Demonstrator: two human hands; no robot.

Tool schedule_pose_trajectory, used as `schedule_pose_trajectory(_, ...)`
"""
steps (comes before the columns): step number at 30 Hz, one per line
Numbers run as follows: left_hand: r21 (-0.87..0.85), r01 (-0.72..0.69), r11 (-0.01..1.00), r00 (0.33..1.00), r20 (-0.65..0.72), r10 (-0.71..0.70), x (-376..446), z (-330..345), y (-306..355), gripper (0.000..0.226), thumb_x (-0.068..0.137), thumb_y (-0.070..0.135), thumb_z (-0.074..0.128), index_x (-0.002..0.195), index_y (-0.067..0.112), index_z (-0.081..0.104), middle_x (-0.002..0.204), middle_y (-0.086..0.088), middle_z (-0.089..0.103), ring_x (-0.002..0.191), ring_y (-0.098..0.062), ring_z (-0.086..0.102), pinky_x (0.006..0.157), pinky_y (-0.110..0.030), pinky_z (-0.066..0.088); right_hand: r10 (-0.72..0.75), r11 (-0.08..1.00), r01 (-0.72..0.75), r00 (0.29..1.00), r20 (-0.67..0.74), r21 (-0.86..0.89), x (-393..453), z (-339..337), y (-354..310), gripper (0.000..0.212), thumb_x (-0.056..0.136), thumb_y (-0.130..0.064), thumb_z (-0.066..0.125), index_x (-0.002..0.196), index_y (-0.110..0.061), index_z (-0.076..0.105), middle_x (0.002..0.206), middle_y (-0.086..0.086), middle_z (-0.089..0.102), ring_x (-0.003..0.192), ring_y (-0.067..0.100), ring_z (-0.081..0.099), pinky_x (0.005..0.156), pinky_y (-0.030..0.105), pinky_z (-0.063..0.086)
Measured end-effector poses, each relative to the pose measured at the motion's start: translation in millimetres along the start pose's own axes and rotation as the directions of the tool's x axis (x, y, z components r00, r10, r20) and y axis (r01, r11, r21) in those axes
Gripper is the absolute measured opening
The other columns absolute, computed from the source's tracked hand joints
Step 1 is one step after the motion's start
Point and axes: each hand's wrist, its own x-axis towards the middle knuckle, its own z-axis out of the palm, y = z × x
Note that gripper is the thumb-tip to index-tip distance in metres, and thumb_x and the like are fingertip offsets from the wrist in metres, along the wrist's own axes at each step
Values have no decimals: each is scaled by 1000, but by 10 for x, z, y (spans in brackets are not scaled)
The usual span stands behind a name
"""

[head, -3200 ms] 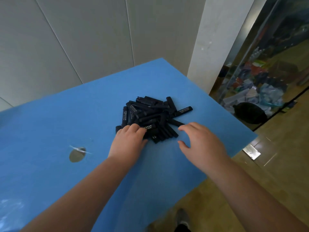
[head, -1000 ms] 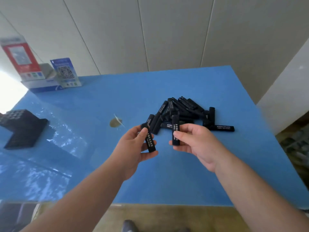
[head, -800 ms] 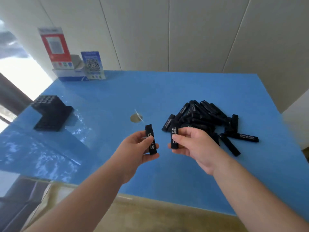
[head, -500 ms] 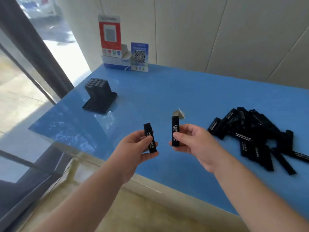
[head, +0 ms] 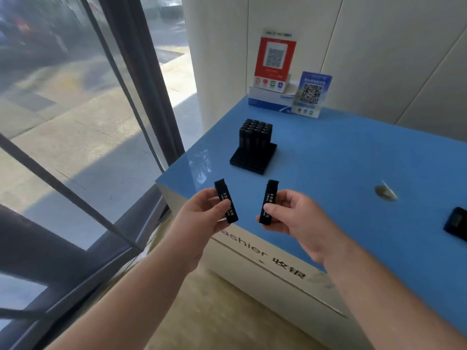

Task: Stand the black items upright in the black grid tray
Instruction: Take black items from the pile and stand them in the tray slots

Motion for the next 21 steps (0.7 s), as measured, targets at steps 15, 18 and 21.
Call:
schedule_pose_trajectory(15,-1,-14,1000,1000,-21,14,1123,-154,319,13,97,9,58,109,10,64,103,-11,73,91,-26,73,81,-38,59,-101,989,91,992,-81,-117,1062,122,-178,8,96,-15,64,101,-11,69,88,1,72,83,16,70,81,31,61)
schedule_pose_trajectory(18,53,-33,998,999,-9,34,1370,-142,416,12,97,6,58,106,8,64,105,-16,70,93,-28,72,80,-38,59,-151,981,135,982,-115,-137,1273,50,-235,7,95,-13,65,101,-16,67,82,-7,64,80,12,65,81,41,62)
schedule_pose_trajectory(21,118,-90,989,996,6,90,1594,-85,498,18,95,5,59,109,15,63,94,-9,68,87,-26,73,85,-42,58,-176,978,153,971,-164,-145,1404,-23,-303,8,95,-12,65,100,-18,66,87,-2,68,84,19,69,81,45,62)
